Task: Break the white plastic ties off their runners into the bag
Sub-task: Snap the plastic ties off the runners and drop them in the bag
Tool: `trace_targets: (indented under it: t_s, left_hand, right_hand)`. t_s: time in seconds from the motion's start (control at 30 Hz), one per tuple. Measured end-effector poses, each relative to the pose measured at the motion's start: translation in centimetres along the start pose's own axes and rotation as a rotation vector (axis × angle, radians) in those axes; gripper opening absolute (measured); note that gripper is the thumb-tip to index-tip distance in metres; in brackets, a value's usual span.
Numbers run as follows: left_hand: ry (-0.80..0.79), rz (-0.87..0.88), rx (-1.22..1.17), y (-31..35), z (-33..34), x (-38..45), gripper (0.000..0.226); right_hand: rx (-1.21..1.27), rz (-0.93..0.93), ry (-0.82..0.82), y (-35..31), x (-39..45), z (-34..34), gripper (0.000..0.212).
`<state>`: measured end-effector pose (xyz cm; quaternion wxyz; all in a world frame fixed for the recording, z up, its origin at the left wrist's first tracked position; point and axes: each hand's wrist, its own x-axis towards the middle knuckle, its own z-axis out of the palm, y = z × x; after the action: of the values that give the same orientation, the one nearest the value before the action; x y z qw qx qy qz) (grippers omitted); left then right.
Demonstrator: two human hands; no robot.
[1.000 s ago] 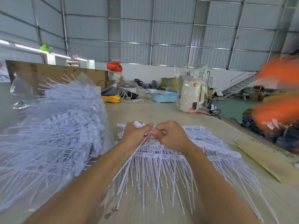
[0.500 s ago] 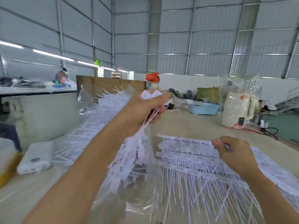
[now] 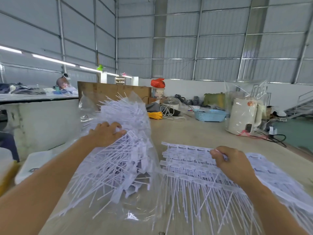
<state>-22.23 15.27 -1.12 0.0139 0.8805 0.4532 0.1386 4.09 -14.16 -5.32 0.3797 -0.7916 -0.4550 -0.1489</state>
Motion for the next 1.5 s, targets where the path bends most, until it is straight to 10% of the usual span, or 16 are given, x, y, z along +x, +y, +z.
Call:
trace_targets:
  t_s: [0.1,0.2,0.3,0.6,0.87,1.07,1.5]
  left_hand:
    - [-0.010,-0.027,0.195,1.7,-3.0,-0.3,0.076]
    - [0.089,-0.016,0.349,5.3,-5.9,-2.3,0.039]
    - [0.377,0.179,-0.016,11.5,-5.6,-4.3,0.031]
    - [-0.353,0.316,-1.057,23.8,6.7,-5.4,0.042]
    - [-0.079,0.272,-1.205,24.2,8.5,-5.5,0.041]
    - [-0.388,0.200,-1.407,24.0,8.8,-6.5,0.034]
    - [-0.213,0.102,-1.213,24.8,8.8,-5.5,0.044]
  right_hand:
    - [0.025,0.027,-0.041,0.0,-0.2,0.7,0.030]
    - [0.019,0.045,-0.087,0.3,-0.3,1.4,0.029]
    - [0.127,0.040,-0.085,0.5,-0.3,1.6,0.026]
    - [0.260,-0.012,-0.133,0.7,-0.4,1.9,0.054]
    - [0.089,0.090,-0.284,0.9,-0.4,0.6,0.037]
    - [0.134,0.014,-0.275,0.2,-0.6,0.2,0.038]
    - [-0.251,-0.033,-0.167,0.7,-0.2,0.6,0.024]
